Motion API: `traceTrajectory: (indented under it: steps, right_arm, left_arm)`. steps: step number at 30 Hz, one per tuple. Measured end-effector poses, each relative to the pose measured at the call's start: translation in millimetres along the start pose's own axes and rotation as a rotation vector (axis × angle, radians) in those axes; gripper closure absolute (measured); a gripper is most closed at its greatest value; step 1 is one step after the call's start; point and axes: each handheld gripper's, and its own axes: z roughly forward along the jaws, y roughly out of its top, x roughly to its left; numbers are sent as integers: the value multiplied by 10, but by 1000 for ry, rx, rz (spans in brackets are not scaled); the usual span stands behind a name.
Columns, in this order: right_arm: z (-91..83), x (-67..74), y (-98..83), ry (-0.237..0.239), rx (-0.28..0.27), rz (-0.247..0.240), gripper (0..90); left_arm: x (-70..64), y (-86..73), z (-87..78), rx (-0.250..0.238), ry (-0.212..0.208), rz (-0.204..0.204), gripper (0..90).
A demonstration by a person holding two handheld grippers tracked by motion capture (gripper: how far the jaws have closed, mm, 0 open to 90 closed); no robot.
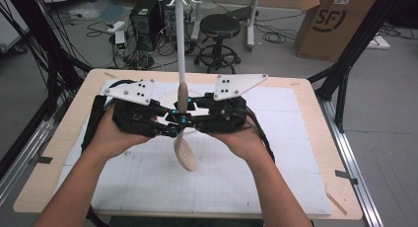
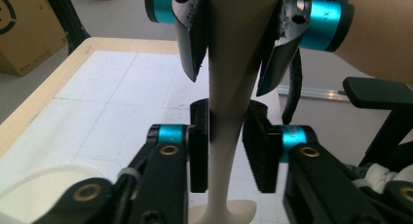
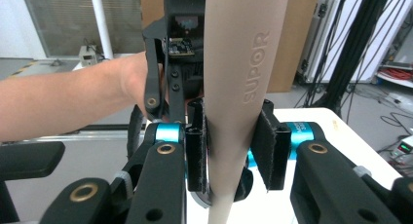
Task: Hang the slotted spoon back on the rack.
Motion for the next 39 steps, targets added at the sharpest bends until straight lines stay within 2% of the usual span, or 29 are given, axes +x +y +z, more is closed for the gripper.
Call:
traceTrajectory:
  steps: [6,11,19,24,29,31,35,39]
  right_arm:
    - [-53,-16,27,-22,-25,-10,698]
    - [-117,-61,21,-54,-18,9,698]
    - [-237,-150,-6,-94,-10,31,698]
    - [-304,-173,-20,-116,-8,41,698]
    - [-370,-213,-34,-131,-4,53,698]
    - [-388,-241,-38,-139,-4,57,698]
    - [-411,-308,-44,-153,-6,68,698]
    - [-427,-396,-38,-174,11,85,698]
  left_arm:
    - [17,-124,-83,-9,50,-35,589]
    - [20,-312,-184,-50,89,-87,504]
    - [-33,-624,-343,-44,209,-118,393]
    - [-47,-814,-428,-77,258,-149,334]
    - [-73,-1016,-522,-90,319,-176,289]
    - [-63,-1045,-529,-62,334,-188,272]
    - [-63,-1056,-533,-65,339,-187,261]
    - [-73,-1059,-500,-38,351,-183,153]
